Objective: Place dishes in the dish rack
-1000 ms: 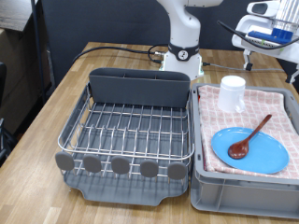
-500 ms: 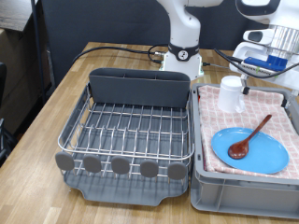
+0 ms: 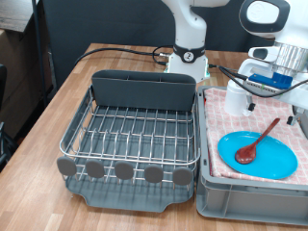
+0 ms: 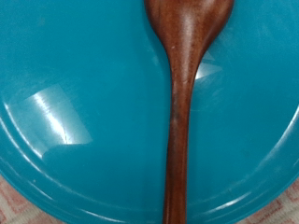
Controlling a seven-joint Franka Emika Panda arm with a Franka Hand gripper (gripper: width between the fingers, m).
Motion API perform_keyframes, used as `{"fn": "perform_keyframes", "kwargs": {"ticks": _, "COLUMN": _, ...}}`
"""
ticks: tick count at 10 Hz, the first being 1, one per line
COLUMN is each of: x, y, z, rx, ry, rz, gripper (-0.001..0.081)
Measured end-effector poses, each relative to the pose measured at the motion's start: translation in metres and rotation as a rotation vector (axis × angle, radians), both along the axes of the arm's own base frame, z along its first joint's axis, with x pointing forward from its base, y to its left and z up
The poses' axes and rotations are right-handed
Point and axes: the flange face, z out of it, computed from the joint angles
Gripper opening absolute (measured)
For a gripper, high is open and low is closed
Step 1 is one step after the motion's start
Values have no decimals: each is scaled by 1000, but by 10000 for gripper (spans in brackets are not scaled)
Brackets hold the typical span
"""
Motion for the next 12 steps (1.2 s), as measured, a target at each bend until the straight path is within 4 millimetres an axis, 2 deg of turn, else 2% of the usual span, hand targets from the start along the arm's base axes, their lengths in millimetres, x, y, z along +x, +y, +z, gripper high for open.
{"fn": "perform_keyframes", "kwargs": {"ticks": 5, "x": 6, "y": -2, "z": -29, "rx": 22, "ry": -13, "rz": -34, "gripper": 803}}
{"fn": "perform_keyframes", "kwargs": {"ticks": 11, "x": 6, "y": 6, "z": -53, "rx": 53, "ry": -18, "rz": -22, "gripper": 803}}
{"fn": "perform_keyframes", "kwargs": {"ticks": 12, "x": 6, "y": 7, "z": -55, "rx": 53, "ry": -19, "rz": -23, "gripper": 727}}
